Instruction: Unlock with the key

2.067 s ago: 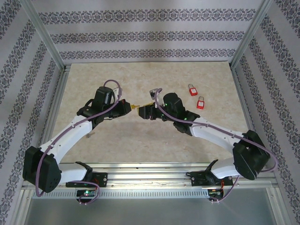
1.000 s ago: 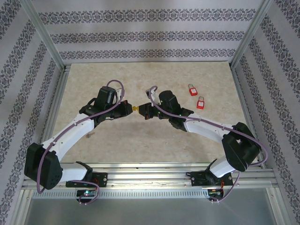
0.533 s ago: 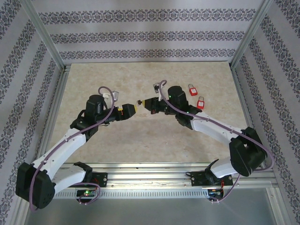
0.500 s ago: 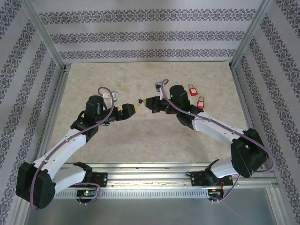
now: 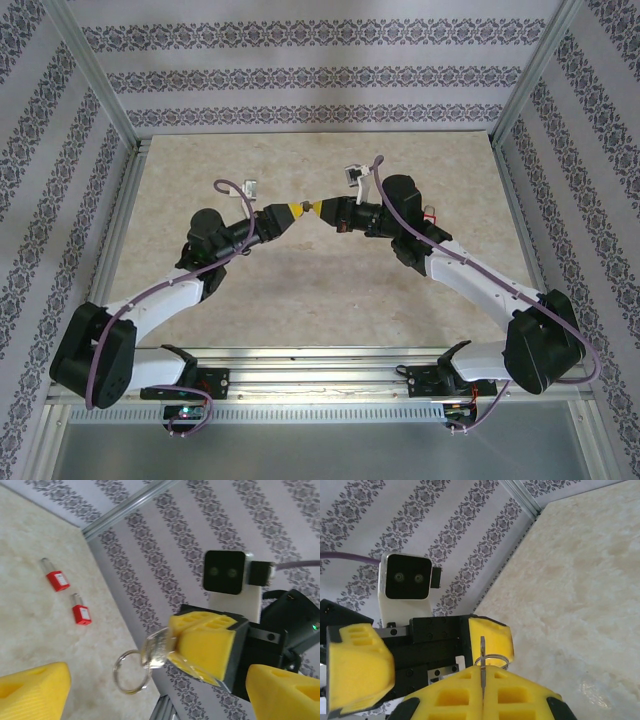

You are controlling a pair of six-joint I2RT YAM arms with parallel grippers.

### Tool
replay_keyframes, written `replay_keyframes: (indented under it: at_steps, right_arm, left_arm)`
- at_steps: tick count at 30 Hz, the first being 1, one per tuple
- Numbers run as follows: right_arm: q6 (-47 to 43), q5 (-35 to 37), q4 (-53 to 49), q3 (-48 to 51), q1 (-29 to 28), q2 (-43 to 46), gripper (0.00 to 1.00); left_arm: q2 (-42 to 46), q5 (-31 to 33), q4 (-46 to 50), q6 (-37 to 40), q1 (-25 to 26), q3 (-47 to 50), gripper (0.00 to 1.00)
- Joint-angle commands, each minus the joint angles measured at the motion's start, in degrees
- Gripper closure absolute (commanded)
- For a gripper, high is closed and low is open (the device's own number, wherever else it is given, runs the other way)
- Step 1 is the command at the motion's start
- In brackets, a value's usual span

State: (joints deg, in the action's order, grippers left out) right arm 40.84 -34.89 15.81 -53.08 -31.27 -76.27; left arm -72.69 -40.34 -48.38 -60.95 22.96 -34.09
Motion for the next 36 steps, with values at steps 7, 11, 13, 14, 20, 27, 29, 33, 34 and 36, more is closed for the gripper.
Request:
replay_keyframes:
  at_steps: [7, 11, 13, 14, 20, 27, 29, 33, 34, 36]
  right_arm:
    - [4.53, -2.85, 6.04, -0.27, -0.11, -1.12, 1.0]
    - [5.0, -2.98, 6.72, -0.17, -0.46, -1.58, 1.0]
    - [5.2, -3.03, 6.93, -0.07, -0.46, -1.64, 1.0]
    - [5.3, -3.07, 7.11, -0.01, -0.55, -1.7, 1.0]
    - [5.13, -3.4, 7.04, 0.08, -0.55, -2.04, 1.0]
    - [5.02, -3.69, 7.04, 0.85, -0.55, -1.66, 1.0]
    - [5.08, -3.69, 7.03, 1.05, -0.55, -1.56, 1.0]
    - [4.99, -3.8, 7.04, 1.31, -0.55, -1.48, 1.0]
    - [5.09, -3.82, 7.04, 1.51, -0.55, -1.49, 1.0]
    - [5.13, -3.78, 7.21, 1.66, -0.55, -1.53, 1.0]
  left_arm:
    - [-3.41, 1.53, -7.28, -2.44, 3.26, -1.03, 0.21]
    - [-4.49, 2.27, -10.72, -3.95, 3.32, -0.87, 0.24]
    - [-4.65, 2.48, -11.12, -4.09, 3.37, -1.09, 0.26]
    - [-4.67, 2.5, -11.07, -4.07, 3.34, -1.31, 0.29]
    - [-4.25, 2.65, -9.17, -3.15, 3.32, -1.71, 0.42]
    - [-2.57, 3.15, -5.11, -0.61, 3.3, -2.5, 0.45]
    - [-2.07, 3.66, -3.58, 0.14, 3.16, -2.91, 0.47]
    - [-1.84, 4.21, -2.5, 0.57, 3.02, -3.65, 0.53]
    - [-1.77, 4.21, -2.55, 0.48, 2.97, -3.69, 0.55]
    - [-1.92, 3.87, -2.86, 0.31, 2.97, -3.73, 0.6]
